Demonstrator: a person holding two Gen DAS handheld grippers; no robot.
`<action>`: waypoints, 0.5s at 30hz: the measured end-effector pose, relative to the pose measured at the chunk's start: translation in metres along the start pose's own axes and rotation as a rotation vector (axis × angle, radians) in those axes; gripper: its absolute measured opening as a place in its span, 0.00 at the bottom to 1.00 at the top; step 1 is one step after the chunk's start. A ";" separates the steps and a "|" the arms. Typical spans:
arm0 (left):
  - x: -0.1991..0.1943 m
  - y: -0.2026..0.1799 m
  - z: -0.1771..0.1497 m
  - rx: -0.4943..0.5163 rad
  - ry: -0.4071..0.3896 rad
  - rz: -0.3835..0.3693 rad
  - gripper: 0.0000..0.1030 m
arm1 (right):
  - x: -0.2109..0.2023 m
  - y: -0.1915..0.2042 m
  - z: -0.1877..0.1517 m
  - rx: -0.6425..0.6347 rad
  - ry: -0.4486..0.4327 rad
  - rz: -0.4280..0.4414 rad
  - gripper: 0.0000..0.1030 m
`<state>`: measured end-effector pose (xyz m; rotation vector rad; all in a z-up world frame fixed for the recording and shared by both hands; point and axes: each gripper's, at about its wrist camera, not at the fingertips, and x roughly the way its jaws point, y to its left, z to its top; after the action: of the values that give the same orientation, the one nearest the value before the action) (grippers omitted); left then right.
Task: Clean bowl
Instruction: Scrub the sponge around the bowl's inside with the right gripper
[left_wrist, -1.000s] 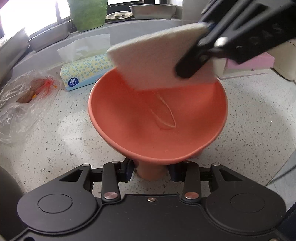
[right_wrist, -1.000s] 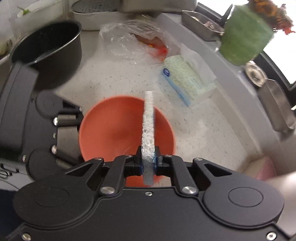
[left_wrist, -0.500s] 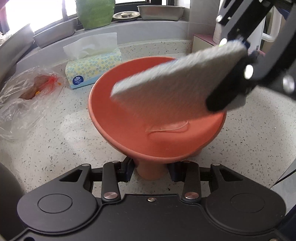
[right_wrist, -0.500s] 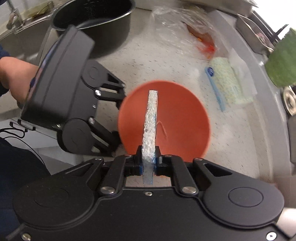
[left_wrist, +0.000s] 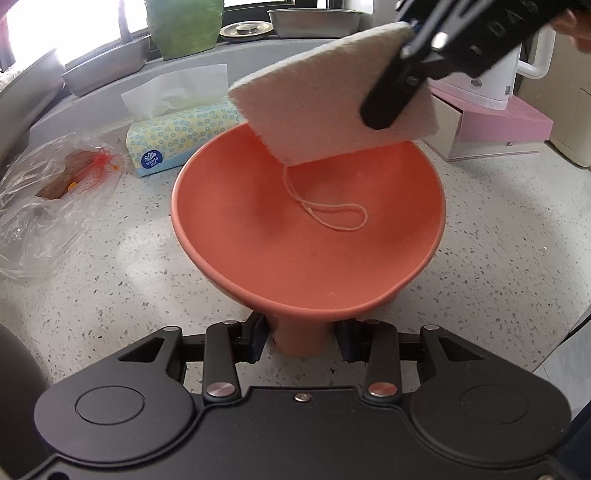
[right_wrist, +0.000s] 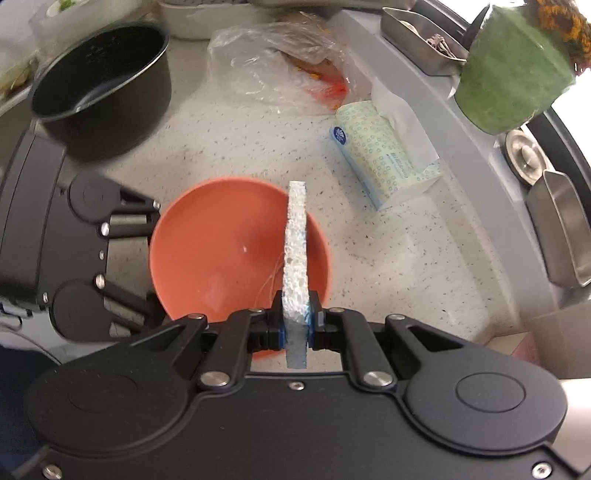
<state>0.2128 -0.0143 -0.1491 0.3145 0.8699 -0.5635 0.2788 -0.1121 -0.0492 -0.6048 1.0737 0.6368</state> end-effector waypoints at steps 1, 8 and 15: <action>0.000 0.000 0.000 -0.001 0.001 0.000 0.37 | 0.000 0.003 0.001 -0.007 -0.007 -0.002 0.11; -0.001 -0.002 0.000 -0.005 0.003 -0.002 0.37 | 0.005 0.038 0.014 -0.049 -0.051 0.061 0.11; -0.002 -0.001 0.000 -0.013 0.005 -0.009 0.37 | 0.003 0.058 0.005 -0.051 -0.044 0.106 0.11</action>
<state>0.2115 -0.0148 -0.1477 0.3007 0.8797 -0.5654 0.2405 -0.0687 -0.0586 -0.5783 1.0559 0.7684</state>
